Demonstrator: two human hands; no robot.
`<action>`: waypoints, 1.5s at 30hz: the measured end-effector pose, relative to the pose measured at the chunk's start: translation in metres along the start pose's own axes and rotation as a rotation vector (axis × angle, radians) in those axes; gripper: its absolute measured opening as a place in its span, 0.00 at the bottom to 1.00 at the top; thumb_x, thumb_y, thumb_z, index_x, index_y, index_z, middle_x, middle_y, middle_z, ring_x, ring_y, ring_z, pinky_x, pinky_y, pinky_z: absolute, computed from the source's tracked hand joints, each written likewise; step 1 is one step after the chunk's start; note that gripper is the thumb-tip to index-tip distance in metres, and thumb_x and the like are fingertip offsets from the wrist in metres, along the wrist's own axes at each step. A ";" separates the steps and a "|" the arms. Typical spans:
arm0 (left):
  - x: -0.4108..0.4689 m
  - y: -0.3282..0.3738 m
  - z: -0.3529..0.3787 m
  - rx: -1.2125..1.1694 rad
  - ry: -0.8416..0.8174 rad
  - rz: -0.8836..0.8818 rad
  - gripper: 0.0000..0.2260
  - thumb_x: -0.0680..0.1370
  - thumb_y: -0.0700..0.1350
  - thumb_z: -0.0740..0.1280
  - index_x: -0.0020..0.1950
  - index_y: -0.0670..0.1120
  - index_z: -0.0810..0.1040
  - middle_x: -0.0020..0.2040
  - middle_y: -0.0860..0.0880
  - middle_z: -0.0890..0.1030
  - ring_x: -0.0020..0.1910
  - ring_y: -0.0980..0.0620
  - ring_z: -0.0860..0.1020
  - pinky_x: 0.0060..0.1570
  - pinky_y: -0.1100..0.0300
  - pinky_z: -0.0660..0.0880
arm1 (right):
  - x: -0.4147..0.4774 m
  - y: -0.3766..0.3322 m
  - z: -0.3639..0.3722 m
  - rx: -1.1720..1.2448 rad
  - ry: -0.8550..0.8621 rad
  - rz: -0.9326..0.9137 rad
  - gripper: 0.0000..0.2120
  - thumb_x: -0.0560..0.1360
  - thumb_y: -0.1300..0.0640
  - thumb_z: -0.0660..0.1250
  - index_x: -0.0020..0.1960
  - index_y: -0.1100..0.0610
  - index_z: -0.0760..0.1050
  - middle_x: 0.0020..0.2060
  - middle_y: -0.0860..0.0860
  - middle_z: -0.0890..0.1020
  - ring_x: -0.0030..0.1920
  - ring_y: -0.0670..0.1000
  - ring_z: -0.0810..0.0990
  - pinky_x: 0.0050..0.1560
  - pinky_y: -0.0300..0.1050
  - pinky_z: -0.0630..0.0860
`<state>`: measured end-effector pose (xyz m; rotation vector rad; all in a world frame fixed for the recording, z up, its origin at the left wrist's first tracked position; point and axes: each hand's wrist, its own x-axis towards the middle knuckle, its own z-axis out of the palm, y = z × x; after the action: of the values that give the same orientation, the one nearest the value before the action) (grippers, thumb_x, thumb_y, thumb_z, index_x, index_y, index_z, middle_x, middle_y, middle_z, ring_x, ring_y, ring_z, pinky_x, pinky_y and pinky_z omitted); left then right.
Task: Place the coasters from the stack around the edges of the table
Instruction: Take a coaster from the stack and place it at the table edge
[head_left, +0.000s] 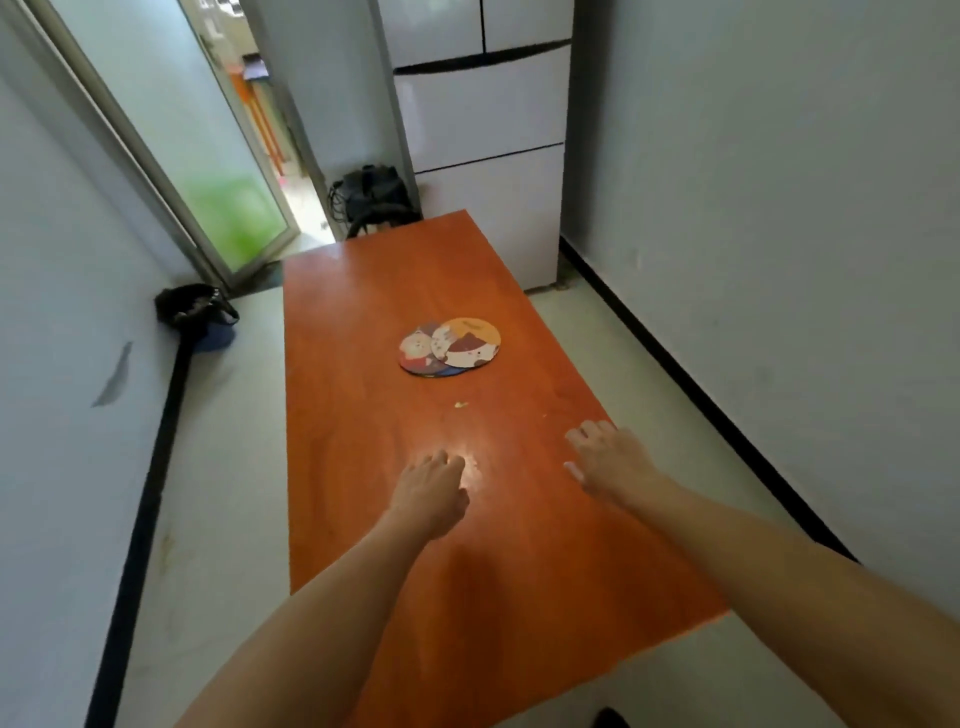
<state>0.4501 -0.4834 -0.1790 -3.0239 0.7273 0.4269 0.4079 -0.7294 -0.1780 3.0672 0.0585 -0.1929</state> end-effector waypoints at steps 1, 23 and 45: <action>0.004 0.000 0.003 -0.019 -0.001 -0.026 0.16 0.79 0.50 0.60 0.65 0.46 0.69 0.61 0.45 0.74 0.59 0.43 0.73 0.55 0.50 0.70 | 0.012 0.005 0.003 0.001 -0.021 -0.021 0.19 0.78 0.45 0.59 0.64 0.55 0.69 0.59 0.55 0.76 0.59 0.57 0.74 0.56 0.53 0.73; 0.134 -0.084 0.131 -0.133 0.001 -0.270 0.33 0.79 0.65 0.39 0.78 0.48 0.43 0.78 0.42 0.41 0.77 0.44 0.38 0.74 0.45 0.39 | 0.324 -0.013 0.054 0.408 -0.134 0.200 0.16 0.76 0.47 0.64 0.59 0.54 0.74 0.54 0.57 0.81 0.52 0.60 0.79 0.47 0.55 0.77; 0.131 -0.082 0.149 -0.133 0.075 -0.241 0.33 0.79 0.65 0.45 0.78 0.47 0.47 0.79 0.41 0.44 0.77 0.44 0.40 0.74 0.43 0.45 | 0.340 -0.029 0.060 1.041 0.188 0.461 0.03 0.72 0.55 0.66 0.46 0.52 0.75 0.40 0.44 0.80 0.41 0.46 0.79 0.38 0.41 0.74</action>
<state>0.5598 -0.4585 -0.3619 -3.2124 0.3406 0.3710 0.7363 -0.6933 -0.2822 3.9359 -1.0475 0.1556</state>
